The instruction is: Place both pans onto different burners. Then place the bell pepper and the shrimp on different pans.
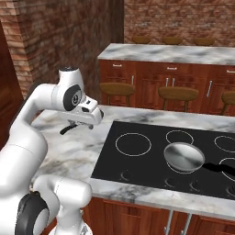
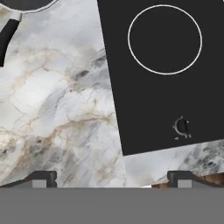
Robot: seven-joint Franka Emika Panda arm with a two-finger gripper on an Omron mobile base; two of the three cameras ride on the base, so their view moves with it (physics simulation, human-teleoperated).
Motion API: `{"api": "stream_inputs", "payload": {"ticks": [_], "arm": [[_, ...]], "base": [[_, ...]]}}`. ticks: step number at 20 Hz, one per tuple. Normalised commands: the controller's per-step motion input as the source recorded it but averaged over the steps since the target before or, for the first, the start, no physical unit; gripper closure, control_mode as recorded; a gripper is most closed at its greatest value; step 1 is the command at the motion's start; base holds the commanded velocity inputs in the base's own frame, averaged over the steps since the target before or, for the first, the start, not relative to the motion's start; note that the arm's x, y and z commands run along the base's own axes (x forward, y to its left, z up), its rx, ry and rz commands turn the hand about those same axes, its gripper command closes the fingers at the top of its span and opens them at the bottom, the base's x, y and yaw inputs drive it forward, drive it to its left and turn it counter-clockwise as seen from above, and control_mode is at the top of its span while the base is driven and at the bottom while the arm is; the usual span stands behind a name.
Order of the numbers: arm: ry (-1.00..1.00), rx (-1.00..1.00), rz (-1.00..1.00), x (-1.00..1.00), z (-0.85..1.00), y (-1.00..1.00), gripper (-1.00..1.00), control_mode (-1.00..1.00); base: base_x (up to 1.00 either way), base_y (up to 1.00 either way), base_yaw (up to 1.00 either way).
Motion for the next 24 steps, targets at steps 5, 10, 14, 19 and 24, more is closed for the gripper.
{"api": "stream_inputs", "payload": {"ticks": [5,10,14,19,24], "arm": [[0.0,0.04,0.0,0.47,0.0,0.47,-1.0,-1.0],[0.0,0.03,0.0,0.3,-0.09,0.59,-1.0,-1.0],[0.0,0.0,0.0,0.37,-0.18,0.77,-1.0,-1.0],[0.0,0.0,0.0,0.32,-0.18,0.58,-1.0,-1.0],[0.0,0.0,0.0,0.38,-0.13,0.42,-1.0,-1.0]], "base": [[0.0,0.0,0.0],[0.0,0.0,0.0],[0.0,0.0,0.0],[0.0,0.0,0.0],[0.0,0.0,0.0]]}}
